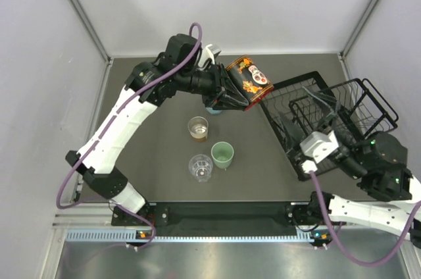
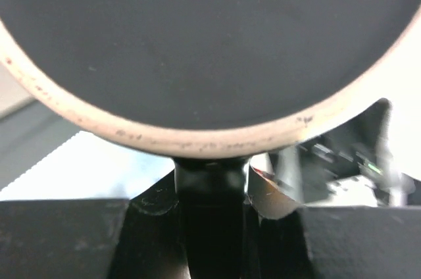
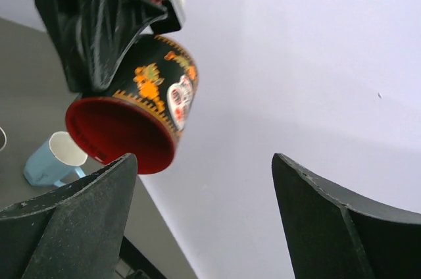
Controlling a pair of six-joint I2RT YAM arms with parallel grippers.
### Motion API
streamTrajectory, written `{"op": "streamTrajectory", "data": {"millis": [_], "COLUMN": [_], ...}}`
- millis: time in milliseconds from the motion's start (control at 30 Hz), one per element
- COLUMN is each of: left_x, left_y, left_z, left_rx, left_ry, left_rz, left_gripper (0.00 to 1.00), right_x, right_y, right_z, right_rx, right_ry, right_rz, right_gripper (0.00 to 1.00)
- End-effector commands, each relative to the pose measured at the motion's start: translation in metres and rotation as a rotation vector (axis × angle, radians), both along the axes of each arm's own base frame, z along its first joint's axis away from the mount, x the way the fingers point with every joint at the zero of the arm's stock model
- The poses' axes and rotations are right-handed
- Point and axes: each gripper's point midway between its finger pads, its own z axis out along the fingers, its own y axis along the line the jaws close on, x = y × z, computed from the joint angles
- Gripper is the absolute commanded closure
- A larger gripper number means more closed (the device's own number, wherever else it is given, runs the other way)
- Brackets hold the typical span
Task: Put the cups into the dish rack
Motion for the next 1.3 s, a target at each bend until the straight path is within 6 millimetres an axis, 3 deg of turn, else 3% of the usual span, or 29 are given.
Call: {"op": "streamTrajectory", "data": {"millis": [0, 100, 233, 700, 867, 1167, 1267], "left_x": [0.02, 0.032, 0.05, 0.105, 0.131, 0.188, 0.196], "left_y": [0.001, -0.004, -0.003, -0.014, -0.015, -0.022, -0.045], "left_z": [0.021, 0.013, -0.013, -0.06, -0.053, -0.066, -0.075], "left_rx": [-0.025, 0.002, 0.11, 0.28, 0.309, 0.43, 0.432], "left_ry": [-0.24, -0.259, -0.308, -0.418, -0.561, -0.831, -0.919], "left_rz": [0.014, 0.03, 0.04, 0.085, 0.128, 0.217, 0.184], "left_gripper": [1.0, 1.0, 1.0, 1.0, 1.0, 1.0, 1.0], "right_x": [0.0, 0.004, 0.011, 0.012, 0.013, 0.013, 0.014], "right_y": [-0.026, -0.037, -0.053, -0.089, -0.097, -0.1, -0.103], "right_z": [0.016, 0.014, 0.014, 0.012, 0.025, 0.045, 0.049], "right_rx": [0.145, 0.156, 0.16, 0.208, 0.28, 0.393, 0.411], "right_ry": [0.091, 0.117, 0.126, 0.14, 0.173, 0.23, 0.241], "right_rz": [-0.047, -0.098, -0.185, -0.298, -0.319, -0.317, -0.333], "right_gripper": [0.18, 0.18, 0.15, 0.11, 0.11, 0.11, 0.1]}}
